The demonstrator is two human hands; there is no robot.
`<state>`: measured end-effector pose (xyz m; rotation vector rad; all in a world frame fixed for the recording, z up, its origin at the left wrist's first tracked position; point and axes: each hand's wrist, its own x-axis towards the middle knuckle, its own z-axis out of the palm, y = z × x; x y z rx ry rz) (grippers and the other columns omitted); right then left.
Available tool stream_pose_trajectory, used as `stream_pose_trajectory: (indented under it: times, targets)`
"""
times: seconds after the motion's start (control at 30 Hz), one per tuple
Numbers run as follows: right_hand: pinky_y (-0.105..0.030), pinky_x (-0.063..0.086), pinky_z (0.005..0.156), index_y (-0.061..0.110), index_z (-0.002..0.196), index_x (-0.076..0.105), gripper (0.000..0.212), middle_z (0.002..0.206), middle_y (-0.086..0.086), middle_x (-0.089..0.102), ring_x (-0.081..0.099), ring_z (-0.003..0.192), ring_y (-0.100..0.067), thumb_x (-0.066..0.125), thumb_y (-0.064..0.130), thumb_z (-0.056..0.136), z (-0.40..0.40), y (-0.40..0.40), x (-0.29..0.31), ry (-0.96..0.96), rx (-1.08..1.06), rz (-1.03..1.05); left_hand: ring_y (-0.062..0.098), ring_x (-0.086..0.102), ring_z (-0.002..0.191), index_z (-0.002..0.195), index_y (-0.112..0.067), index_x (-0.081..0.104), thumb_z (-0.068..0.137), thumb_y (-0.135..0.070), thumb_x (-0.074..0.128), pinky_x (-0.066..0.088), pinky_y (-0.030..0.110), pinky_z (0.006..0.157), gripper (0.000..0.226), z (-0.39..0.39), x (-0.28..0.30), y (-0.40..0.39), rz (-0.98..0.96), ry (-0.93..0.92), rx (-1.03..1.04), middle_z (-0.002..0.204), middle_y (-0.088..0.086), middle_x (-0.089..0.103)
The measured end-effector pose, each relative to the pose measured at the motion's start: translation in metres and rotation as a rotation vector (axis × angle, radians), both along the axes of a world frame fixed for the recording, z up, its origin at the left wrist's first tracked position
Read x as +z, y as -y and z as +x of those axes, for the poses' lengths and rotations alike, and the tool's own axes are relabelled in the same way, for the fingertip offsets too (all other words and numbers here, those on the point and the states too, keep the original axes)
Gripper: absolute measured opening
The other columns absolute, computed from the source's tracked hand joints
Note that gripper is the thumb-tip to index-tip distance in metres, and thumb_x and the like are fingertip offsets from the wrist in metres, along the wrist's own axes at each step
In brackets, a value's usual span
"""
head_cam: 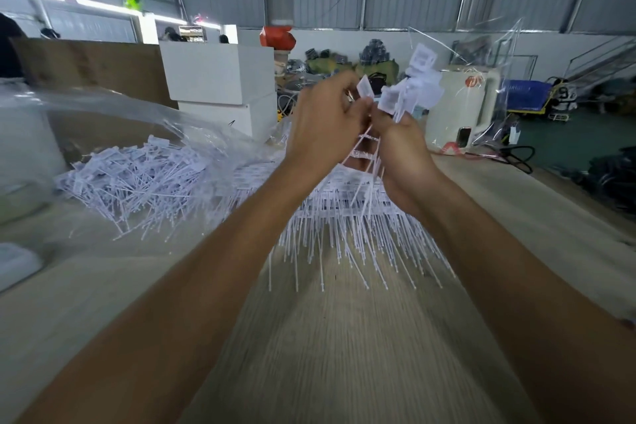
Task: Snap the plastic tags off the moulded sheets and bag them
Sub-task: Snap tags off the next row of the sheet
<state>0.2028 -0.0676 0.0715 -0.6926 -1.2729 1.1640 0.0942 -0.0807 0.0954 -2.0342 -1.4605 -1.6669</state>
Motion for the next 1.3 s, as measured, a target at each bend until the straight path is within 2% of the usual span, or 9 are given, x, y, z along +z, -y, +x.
stream_pose_trajectory:
  times: [0.13, 0.3, 0.43, 0.6, 0.73, 0.9, 1.07, 1.2, 1.3]
  targets:
    - [-0.044, 0.061, 0.066, 0.010, 0.112, 0.064, 0.029, 0.087, -0.009, 0.072, 0.074, 0.072, -0.024, 0.040, 0.025, 0.109, -0.006, 0.002, -0.006, -0.135, 0.060, -0.117, 0.023, 0.064, 0.073, 0.083, -0.006, 0.072, 0.091, -0.017, 0.069, 0.051, 0.036, 0.070, 0.014, 0.003, 0.000, 0.000, -0.034, -0.056, 0.048, 0.076, 0.008, 0.069]
    - [-0.025, 0.047, 0.045, 0.003, 0.148, 0.038, 0.044, 0.067, -0.003, 0.065, 0.062, 0.051, -0.011, 0.036, 0.021, 0.109, -0.012, -0.006, -0.025, -0.155, -0.031, -0.272, 0.027, 0.063, 0.078, 0.084, -0.003, 0.070, 0.092, -0.004, 0.052, 0.054, 0.043, 0.069, 0.019, 0.017, -0.014, 0.000, -0.202, -0.333, 0.134, 0.083, 0.010, 0.065]
    - [-0.021, 0.033, 0.041, 0.013, 0.142, 0.041, 0.040, 0.052, 0.001, 0.048, 0.043, 0.041, -0.009, 0.033, 0.012, 0.103, -0.009, -0.017, -0.036, -0.091, -0.122, -0.282, 0.025, 0.064, 0.083, 0.084, -0.005, 0.072, 0.089, -0.003, 0.051, 0.053, 0.040, 0.068, 0.022, 0.017, -0.020, -0.002, -0.269, -0.395, 0.085, 0.081, 0.009, 0.063]
    - [-0.018, 0.031, 0.039, 0.007, 0.145, 0.044, 0.046, 0.062, -0.003, 0.051, 0.042, 0.041, -0.010, 0.043, 0.031, 0.105, 0.003, -0.021, -0.031, -0.199, -0.222, -0.327, 0.016, 0.069, 0.077, 0.132, -0.008, 0.060, 0.096, -0.003, 0.053, 0.057, 0.027, 0.068, 0.037, 0.016, -0.017, -0.002, -0.622, -0.118, -0.398, 0.095, 0.008, 0.068]
    - [-0.016, 0.026, 0.039, 0.012, 0.114, 0.054, 0.027, 0.056, 0.003, 0.038, 0.033, 0.038, -0.008, 0.051, 0.037, 0.104, 0.023, -0.025, -0.011, -0.356, -0.203, -0.300, 0.015, 0.058, 0.115, 0.157, -0.027, 0.020, 0.090, -0.017, 0.066, 0.054, 0.033, 0.081, 0.082, 0.015, -0.018, -0.004, -0.890, 0.018, -0.522, 0.130, -0.007, 0.052]
    - [-0.025, 0.044, 0.046, 0.010, 0.109, 0.053, 0.032, 0.065, -0.004, 0.049, 0.050, 0.048, -0.016, 0.073, 0.026, 0.090, 0.022, -0.017, -0.013, -0.284, -0.193, -0.214, 0.018, 0.074, 0.078, 0.129, -0.018, 0.042, 0.091, -0.001, 0.053, 0.060, 0.038, 0.068, 0.044, 0.025, -0.029, 0.002, -0.948, 0.082, -0.673, 0.104, 0.008, 0.063]
    - [-0.028, 0.038, 0.050, 0.022, 0.083, 0.052, 0.017, 0.053, 0.010, 0.047, 0.044, 0.047, -0.009, 0.060, 0.016, 0.097, 0.020, -0.019, -0.016, -0.172, -0.253, -0.048, 0.025, 0.073, 0.068, 0.118, -0.013, 0.048, 0.087, 0.001, 0.056, 0.060, 0.037, 0.063, 0.035, 0.027, -0.032, 0.000, -0.947, 0.106, -0.618, 0.097, 0.015, 0.069]
    - [-0.028, 0.044, 0.056, 0.021, 0.093, 0.046, 0.010, 0.068, 0.000, 0.047, 0.048, 0.059, -0.013, 0.049, 0.022, 0.103, 0.019, -0.019, -0.012, 0.000, -0.276, 0.053, 0.026, 0.074, 0.067, 0.113, -0.014, 0.052, 0.089, 0.003, 0.055, 0.064, 0.041, 0.065, 0.029, 0.031, -0.034, -0.003, -0.887, 0.155, -0.577, 0.087, 0.015, 0.076]
    - [-0.038, 0.050, 0.076, 0.019, 0.117, 0.042, 0.017, 0.094, 0.000, 0.053, 0.057, 0.086, -0.019, 0.043, 0.031, 0.105, 0.019, -0.019, -0.014, 0.231, -0.331, 0.104, 0.022, 0.073, 0.060, 0.128, -0.008, 0.043, 0.087, 0.008, 0.047, 0.054, 0.027, 0.047, 0.044, 0.033, -0.035, -0.004, -0.765, 0.141, -0.495, 0.065, 0.009, 0.074]
